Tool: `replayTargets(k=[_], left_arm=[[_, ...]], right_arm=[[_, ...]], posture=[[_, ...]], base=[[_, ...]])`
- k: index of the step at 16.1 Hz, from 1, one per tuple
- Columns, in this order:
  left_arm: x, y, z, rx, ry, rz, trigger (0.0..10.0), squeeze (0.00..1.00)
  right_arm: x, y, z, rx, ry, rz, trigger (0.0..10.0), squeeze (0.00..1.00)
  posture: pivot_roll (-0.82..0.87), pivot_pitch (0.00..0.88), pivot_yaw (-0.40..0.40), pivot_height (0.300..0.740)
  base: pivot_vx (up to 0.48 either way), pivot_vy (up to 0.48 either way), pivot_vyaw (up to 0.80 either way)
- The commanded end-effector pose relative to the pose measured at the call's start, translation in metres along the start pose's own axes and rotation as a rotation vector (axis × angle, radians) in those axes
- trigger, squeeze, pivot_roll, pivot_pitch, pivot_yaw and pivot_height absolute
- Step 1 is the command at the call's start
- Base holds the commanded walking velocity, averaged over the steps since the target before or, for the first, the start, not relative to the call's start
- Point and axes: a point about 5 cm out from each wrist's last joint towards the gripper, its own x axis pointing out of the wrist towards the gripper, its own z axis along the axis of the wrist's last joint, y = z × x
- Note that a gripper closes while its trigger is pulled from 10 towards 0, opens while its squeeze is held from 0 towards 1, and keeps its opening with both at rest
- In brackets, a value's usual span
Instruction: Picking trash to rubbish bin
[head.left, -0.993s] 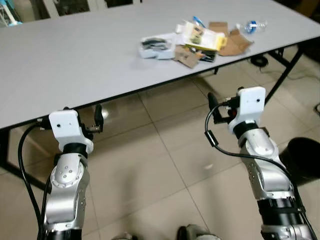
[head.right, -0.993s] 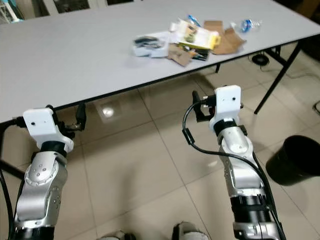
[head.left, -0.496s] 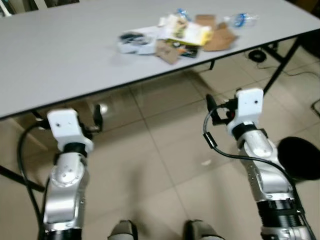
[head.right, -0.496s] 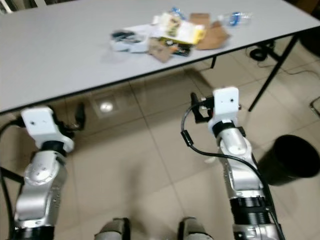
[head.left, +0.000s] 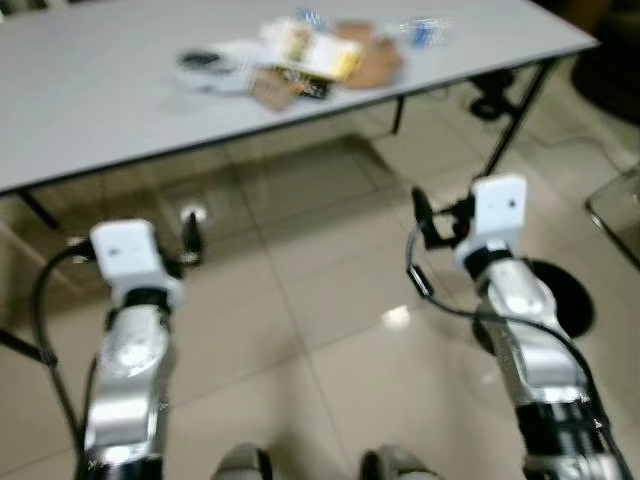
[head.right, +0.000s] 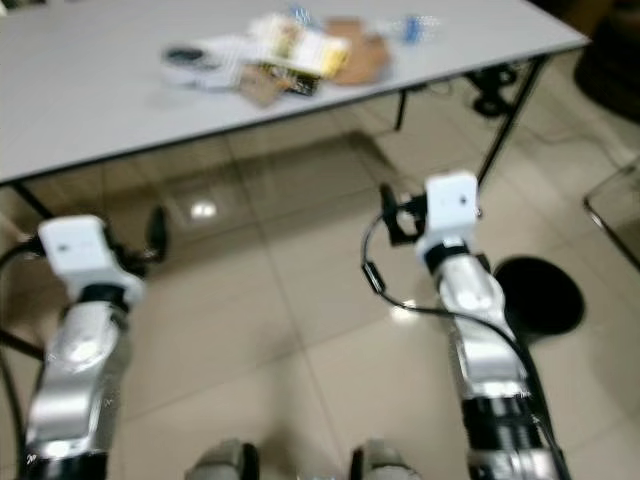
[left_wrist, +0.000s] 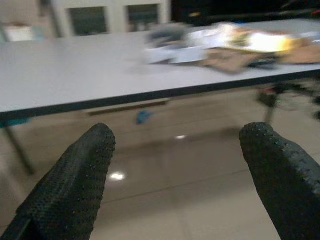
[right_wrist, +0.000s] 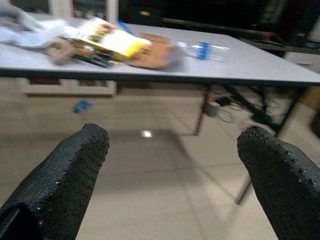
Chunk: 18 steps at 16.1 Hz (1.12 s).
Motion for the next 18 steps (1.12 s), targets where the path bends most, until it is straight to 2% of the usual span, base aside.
replayTargets(k=[1,2,8,13,18], left_arm=[[-0.0002,0.0065,0.0007,0.014,0.001,0.027,10.0,0.0],[-0.0005,0.0074,0.0003,0.013,0.005,0.033,10.0,0.0],[-0.0008,0.008,0.0007,0.011,-0.002,0.046,10.0,0.0],[-0.0007,0.008,0.0014,-0.002,-0.011,0.048,10.0,0.0],[-0.0003,0.0088,0.0023,-0.021,-0.012,0.044,10.0,0.0]], right_arm=[[-0.0002,0.0012,0.0018,-0.004,-0.005,0.001,10.0,0.0],[-0.0003,0.0022,0.002,-0.006,-0.006,0.005,10.0,0.0],[-0.0009,0.0062,0.0035,-0.015,-0.016,0.036,10.0,0.0],[-0.0015,0.006,0.0025,-0.006,-0.013,0.035,10.0,0.0],[-0.0012,0.0059,0.0018,-0.001,-0.009,0.032,10.0,0.0]], posture=[[-0.12,0.197,0.026,0.74],[-0.12,0.197,0.026,0.74],[-0.12,0.202,0.024,0.74],[-0.12,0.202,0.023,0.74],[-0.12,0.202,0.023,0.74]], base=[[0.0,-0.446,0.0],[0.0,-0.439,0.0],[0.0,0.0,0.0],[0.0,0.0,0.57],[0.0,0.0,0.0]])
